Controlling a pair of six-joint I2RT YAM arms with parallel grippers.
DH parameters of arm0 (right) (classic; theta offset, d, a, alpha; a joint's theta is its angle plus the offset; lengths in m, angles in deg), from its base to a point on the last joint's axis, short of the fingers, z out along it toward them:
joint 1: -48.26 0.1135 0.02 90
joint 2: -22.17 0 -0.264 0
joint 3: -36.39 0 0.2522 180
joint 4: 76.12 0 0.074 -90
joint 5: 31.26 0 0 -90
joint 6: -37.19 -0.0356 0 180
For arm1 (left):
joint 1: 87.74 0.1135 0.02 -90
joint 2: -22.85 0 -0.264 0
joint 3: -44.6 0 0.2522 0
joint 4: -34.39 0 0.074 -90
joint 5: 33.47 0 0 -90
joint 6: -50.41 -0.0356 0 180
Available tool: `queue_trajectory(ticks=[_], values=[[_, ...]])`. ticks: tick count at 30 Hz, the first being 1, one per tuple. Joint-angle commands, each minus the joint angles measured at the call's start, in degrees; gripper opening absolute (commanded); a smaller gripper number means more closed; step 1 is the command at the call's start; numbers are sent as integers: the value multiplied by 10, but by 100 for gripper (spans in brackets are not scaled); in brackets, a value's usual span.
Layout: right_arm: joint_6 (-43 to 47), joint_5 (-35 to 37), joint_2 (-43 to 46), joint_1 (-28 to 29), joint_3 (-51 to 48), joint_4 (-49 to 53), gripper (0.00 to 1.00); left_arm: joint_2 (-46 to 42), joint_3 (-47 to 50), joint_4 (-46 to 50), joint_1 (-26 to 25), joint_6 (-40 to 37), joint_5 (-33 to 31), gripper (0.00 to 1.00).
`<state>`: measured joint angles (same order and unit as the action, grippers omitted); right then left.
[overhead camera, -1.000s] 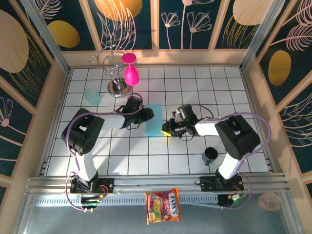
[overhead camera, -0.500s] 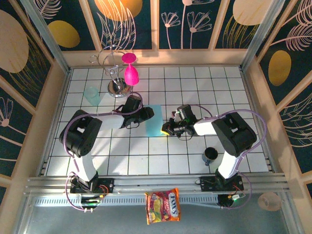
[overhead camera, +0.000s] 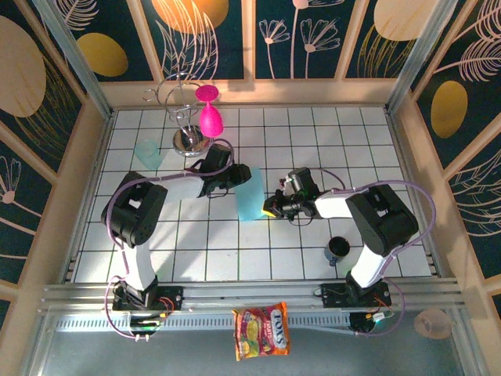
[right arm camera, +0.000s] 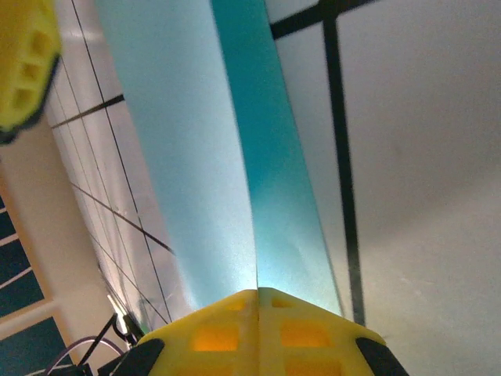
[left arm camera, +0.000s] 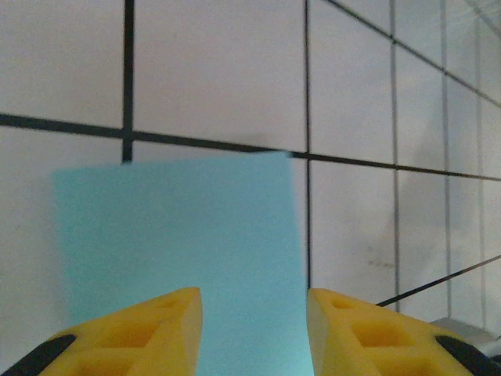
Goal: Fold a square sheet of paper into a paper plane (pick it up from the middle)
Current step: Fold the triangle a second time at the center of the table.
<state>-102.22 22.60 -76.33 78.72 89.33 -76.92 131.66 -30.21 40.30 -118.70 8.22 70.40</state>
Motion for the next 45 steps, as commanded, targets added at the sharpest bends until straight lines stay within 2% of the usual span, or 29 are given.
queue_trajectory(ticks=[1, 13, 26, 36, 45], values=[[13, -10, 13, -4, 0, 17, 0, 19, -17, 40, 4, -19, -2, 38], [20, -23, 1, -2, 37, 23, 0, 41, -6, 45, 4, -22, -17, 36], [14, -58, -58, 6, 102, -2, 0, 46, -5, 57, 4, -26, -27, 33], [16, -54, -97, 25, 133, 4, 0, 15, -4, 55, 4, -28, -30, 30], [37, -31, -95, 31, 146, 58, 0, -28, 1, 50, 4, -32, -36, 31]])
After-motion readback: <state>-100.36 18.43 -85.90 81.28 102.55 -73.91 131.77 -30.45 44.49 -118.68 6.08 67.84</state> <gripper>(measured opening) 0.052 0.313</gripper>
